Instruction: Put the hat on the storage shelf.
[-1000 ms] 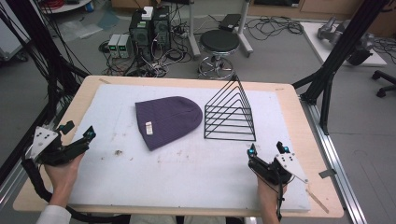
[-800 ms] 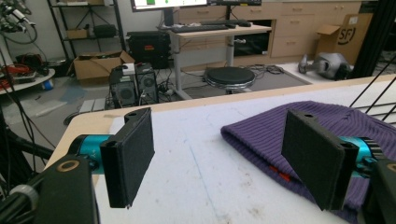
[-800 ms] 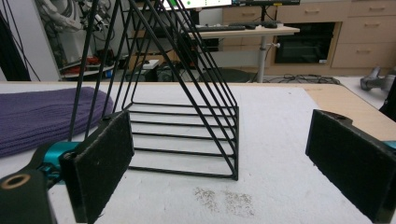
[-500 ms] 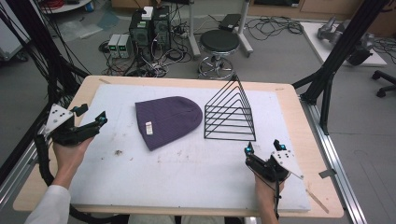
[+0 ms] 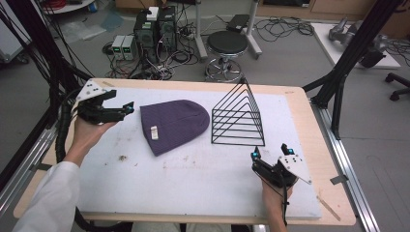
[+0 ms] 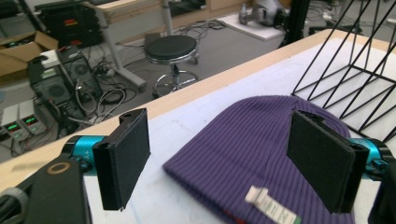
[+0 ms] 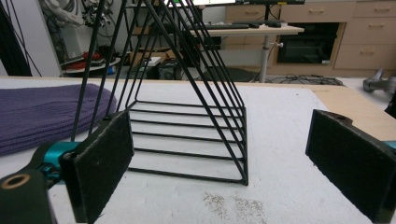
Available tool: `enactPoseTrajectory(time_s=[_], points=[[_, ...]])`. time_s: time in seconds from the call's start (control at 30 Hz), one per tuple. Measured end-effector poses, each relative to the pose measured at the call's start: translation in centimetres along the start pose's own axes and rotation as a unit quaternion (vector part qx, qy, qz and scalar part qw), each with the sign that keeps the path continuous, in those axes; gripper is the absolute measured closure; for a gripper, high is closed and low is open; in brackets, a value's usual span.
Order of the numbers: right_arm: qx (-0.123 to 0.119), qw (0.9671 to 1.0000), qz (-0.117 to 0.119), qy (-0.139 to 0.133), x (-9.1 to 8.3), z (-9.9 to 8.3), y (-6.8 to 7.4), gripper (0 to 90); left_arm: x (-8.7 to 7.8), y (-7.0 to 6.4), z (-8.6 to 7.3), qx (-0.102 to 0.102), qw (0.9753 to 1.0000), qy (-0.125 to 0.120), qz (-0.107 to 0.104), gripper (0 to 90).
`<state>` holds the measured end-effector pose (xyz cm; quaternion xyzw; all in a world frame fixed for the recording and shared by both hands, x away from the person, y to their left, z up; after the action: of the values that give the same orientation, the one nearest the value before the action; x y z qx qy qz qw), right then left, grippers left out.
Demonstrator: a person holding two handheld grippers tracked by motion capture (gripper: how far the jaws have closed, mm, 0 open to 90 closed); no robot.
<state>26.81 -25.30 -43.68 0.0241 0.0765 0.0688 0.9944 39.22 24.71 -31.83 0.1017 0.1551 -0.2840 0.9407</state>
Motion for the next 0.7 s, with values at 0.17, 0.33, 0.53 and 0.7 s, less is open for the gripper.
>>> enactPoseTrajectory(time_s=[0.17,0.33,0.53,0.7], points=[[0.000,1.0000,0.002,-0.001,0.0,0.0,0.0,6.8,2.9,-0.4,1.3,0.025,0.9991,0.031,-0.017,23.0],[-0.003,0.9998,0.015,-0.009,-0.4,0.1,0.1,6.8,4.8,-0.3,1.6,0.023,0.9991,0.029,-0.020,25.2],[-0.005,0.9998,0.018,-0.010,-0.2,0.1,0.1,6.8,7.4,-0.2,1.7,0.027,0.9965,0.070,-0.036,25.0],[-0.001,0.9998,0.018,-0.008,-0.1,0.1,0.3,6.8,9.6,-0.7,2.8,0.043,0.9919,0.105,-0.059,24.1]])
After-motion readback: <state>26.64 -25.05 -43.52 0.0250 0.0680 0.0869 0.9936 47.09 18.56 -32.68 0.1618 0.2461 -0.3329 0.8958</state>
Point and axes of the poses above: each handheld gripper's, and its own axes: x roughly forward along the jaws, z roughly out of its top, y roughly to its left, the point moved 1 cm from there along x, roughly forward along the jaws, and after that the axes turned 1 degree about x, right-handed, at the moved point
